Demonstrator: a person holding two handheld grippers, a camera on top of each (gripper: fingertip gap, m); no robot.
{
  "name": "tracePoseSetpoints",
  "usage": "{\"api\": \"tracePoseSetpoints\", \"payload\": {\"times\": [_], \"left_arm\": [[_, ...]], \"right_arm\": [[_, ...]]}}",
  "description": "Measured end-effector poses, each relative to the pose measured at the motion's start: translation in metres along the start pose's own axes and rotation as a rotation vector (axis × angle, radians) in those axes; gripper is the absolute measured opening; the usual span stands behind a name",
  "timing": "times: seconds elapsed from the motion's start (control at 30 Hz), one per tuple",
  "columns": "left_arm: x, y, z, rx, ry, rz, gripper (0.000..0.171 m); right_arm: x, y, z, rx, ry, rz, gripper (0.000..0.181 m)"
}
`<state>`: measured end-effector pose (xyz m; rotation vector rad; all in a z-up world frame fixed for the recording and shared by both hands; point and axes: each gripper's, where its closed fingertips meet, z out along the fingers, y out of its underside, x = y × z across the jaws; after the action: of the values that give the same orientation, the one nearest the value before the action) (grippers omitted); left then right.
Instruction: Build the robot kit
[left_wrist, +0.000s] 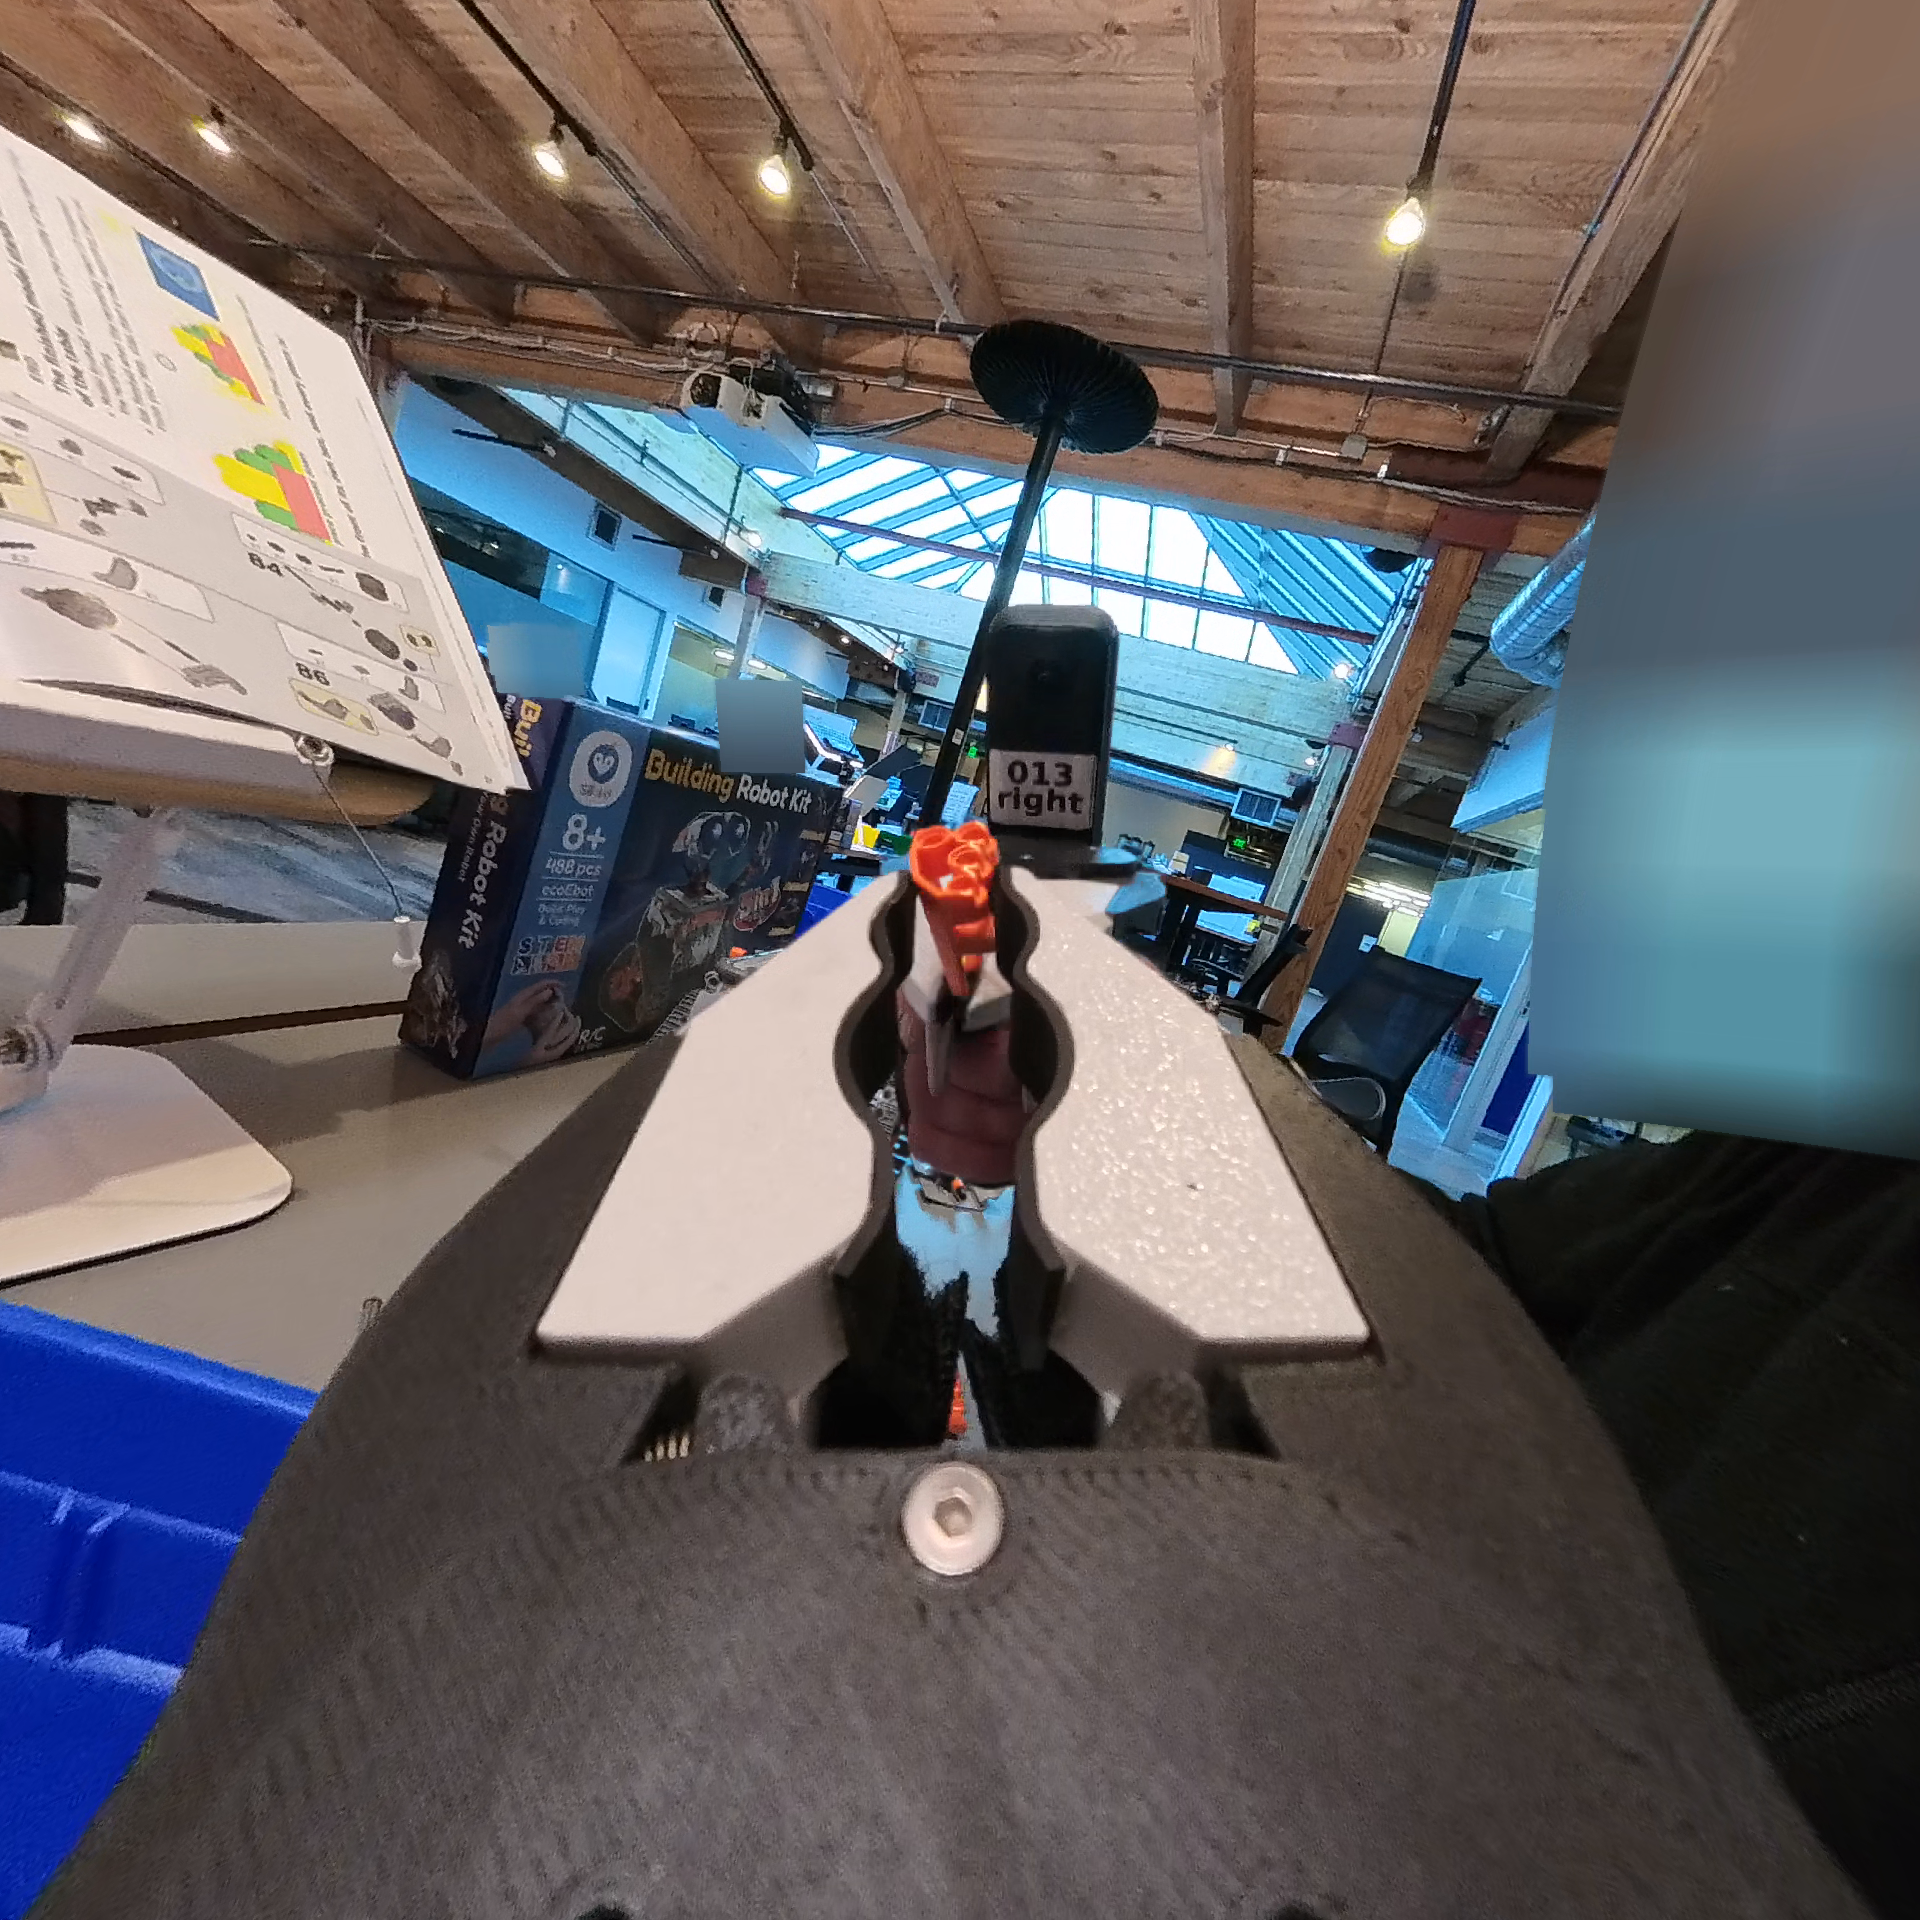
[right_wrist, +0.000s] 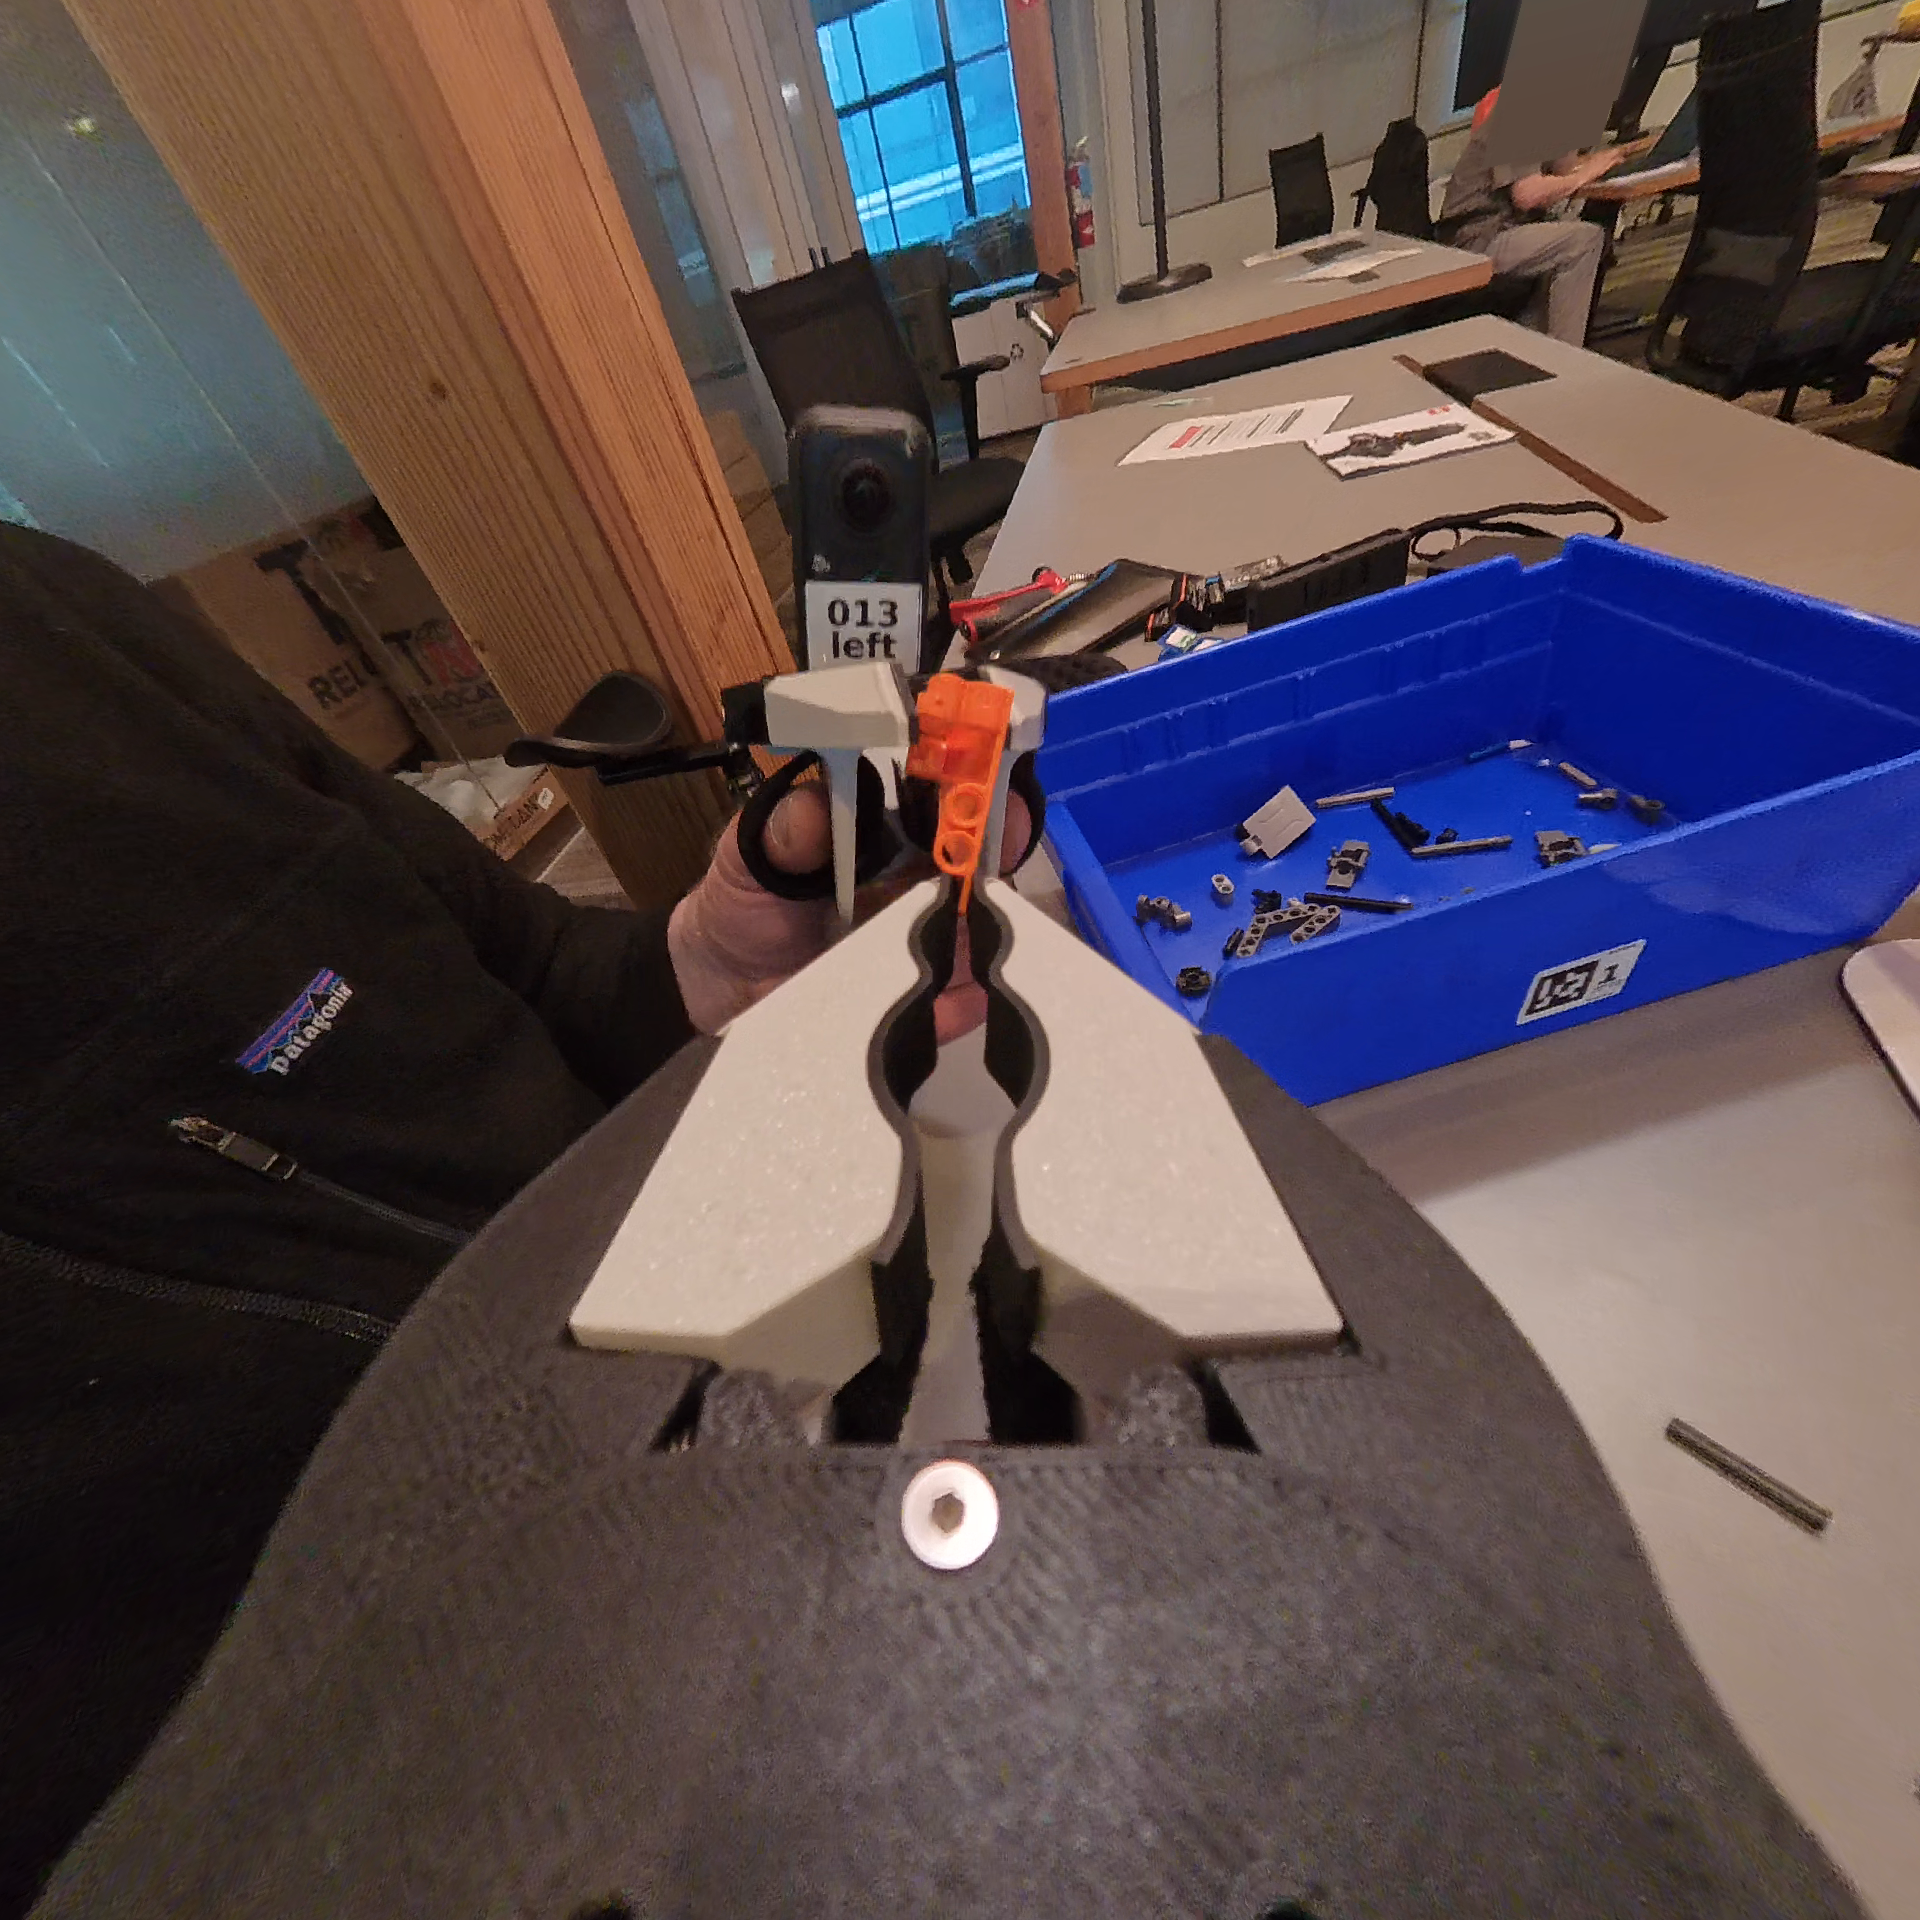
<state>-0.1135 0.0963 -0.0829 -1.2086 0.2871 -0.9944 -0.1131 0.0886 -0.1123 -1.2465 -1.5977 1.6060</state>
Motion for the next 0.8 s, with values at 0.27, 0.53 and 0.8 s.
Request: {"api": "tracePoseSetpoints", "payload": {"times": [0.27, 0.53, 0.8], "left_arm": [[0.001, -0.001, 0.003, -0.024, -0.015, 0.053, 0.012], [-0.002, -0.002, 0.002, -0.019, -0.037, 0.056, 0.011], [-0.007, 0.000, 0.004, -0.069, -0.040, 0.046, 0.011]], "right_arm": [[0.002, 0.002, 0.004, 0.001, 0.015, -0.006, 0.000], [0.004, 0.002, 0.005, 0.004, 0.038, -0.018, 0.001], [0.009, -0.008, -0.007, 0.019, 0.097, -0.066, 0.015]]}}
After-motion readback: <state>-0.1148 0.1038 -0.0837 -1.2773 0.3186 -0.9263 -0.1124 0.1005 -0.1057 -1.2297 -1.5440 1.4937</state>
